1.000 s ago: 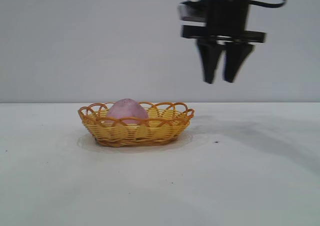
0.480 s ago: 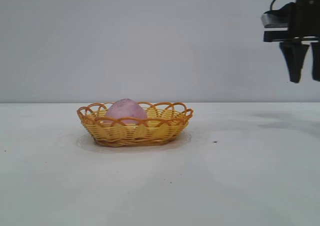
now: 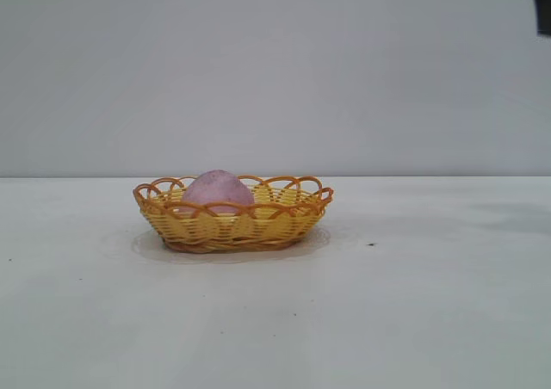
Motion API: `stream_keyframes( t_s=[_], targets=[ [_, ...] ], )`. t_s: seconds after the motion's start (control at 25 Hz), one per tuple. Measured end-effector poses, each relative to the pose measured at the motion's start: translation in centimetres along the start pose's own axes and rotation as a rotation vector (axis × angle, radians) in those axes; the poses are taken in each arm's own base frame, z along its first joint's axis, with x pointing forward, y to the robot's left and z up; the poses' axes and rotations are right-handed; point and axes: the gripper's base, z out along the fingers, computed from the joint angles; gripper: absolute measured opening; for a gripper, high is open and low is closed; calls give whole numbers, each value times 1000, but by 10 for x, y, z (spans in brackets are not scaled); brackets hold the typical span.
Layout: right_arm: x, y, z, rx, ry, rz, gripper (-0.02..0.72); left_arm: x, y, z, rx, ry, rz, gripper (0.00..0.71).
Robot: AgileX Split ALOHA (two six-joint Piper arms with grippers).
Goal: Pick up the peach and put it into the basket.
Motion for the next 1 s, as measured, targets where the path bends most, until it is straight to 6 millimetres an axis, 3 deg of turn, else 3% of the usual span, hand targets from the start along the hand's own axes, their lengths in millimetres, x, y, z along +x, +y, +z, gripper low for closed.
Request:
stream_keyframes(
  t_s=[0.24, 0.4, 0.68, 0.88, 1.0],
  targets=[
    [86, 8, -63, -18, -109, 35, 306, 0, 0, 0, 0, 0, 0, 505],
    [147, 12, -82, -15, -179, 39, 306, 0, 0, 0, 0, 0, 0, 505],
    [247, 19, -78, -10, -317, 42, 306, 0, 0, 0, 0, 0, 0, 505],
    [301, 23, -62, -4, -427, 42, 306, 0, 0, 0, 0, 0, 0, 505],
    [321, 24, -48, -3, -459, 41, 306, 0, 0, 0, 0, 0, 0, 505]
  ],
)
